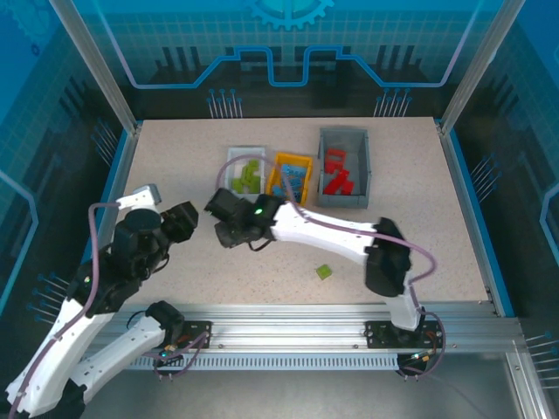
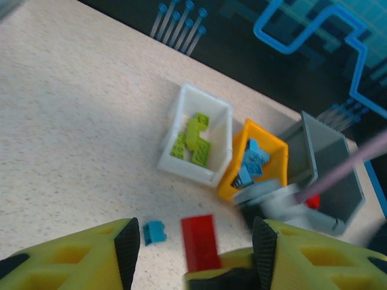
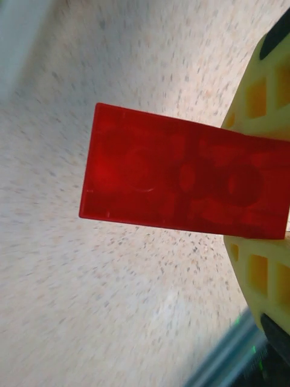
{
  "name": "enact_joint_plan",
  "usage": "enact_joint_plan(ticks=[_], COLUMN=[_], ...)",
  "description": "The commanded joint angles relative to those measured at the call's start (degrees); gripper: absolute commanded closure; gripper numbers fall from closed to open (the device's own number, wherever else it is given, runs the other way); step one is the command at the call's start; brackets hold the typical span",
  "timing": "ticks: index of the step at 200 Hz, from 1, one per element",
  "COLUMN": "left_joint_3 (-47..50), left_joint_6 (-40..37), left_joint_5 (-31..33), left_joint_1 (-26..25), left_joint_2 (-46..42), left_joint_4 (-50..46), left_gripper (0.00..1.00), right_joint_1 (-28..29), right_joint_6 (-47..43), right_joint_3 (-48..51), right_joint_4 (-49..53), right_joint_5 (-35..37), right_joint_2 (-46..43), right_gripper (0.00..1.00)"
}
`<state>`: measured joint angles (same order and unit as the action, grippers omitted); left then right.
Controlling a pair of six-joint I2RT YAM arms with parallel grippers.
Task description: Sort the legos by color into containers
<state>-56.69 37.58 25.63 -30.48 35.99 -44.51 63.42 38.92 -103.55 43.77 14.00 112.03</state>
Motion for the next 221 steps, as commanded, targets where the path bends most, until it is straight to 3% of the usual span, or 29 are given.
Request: enact_joint_plan(ticks=[1,23,44,64,92,131,170,201,221], left_joint_3=[0.1,-1.3,-3.8,-7.7,-11.7,-15.8,-16.2,-14.7,-13.7], left_joint_6=[-3.1,-3.7,-4.5,-6.4,-6.2,-6.5,-6.3,-6.7,-6.6], left_joint_5=[-10.9,-18.7,-19.7,-18.3,-19.2,-20.2,-21.0,-21.6,-21.7], left_joint_1=[0.3,-0.7,-6.0,-12.8,-16.8,-17.8,-18.7,-19.9,-20.5], left_joint_2=[5.4,12.7,20.4,28.6,38.3,45.6,47.5,47.2,47.1], left_joint_4=[6.6,11.7,17.0,21.5,27.4,31.1,32.3,32.8,32.9], left_gripper=[0.45,0.45,0.45,0.44,0.45,0.45,0.45,0.45,0.44], right_joint_1=[-5.5,-13.2,-23.7,-31.9,-40.5,-44.7,-45.8,-46.9,-47.4], right_joint_6=[1.6,0.3,-2.8,-6.3,-8.9,-7.7,-3.8,-1.0,-0.7], right_joint_3=[6.9,13.9,18.1,18.3,12.7,-2.8,-18.2,-23.0,-26.0], right_joint_4=[-0.7,0.3,2.3,3.2,5.2,11.2,18.5,20.3,21.1], right_joint_5=[0.4,0.9,0.2,0.9,3.1,8.8,13.9,15.7,14.3], right_joint_2=[-7.7,-15.4,-19.8,-19.4,-12.4,2.7,16.1,19.9,21.0], right_gripper=[0.80,0.81,0.81,0.81,0.81,0.81,0.81,0.79,0.70])
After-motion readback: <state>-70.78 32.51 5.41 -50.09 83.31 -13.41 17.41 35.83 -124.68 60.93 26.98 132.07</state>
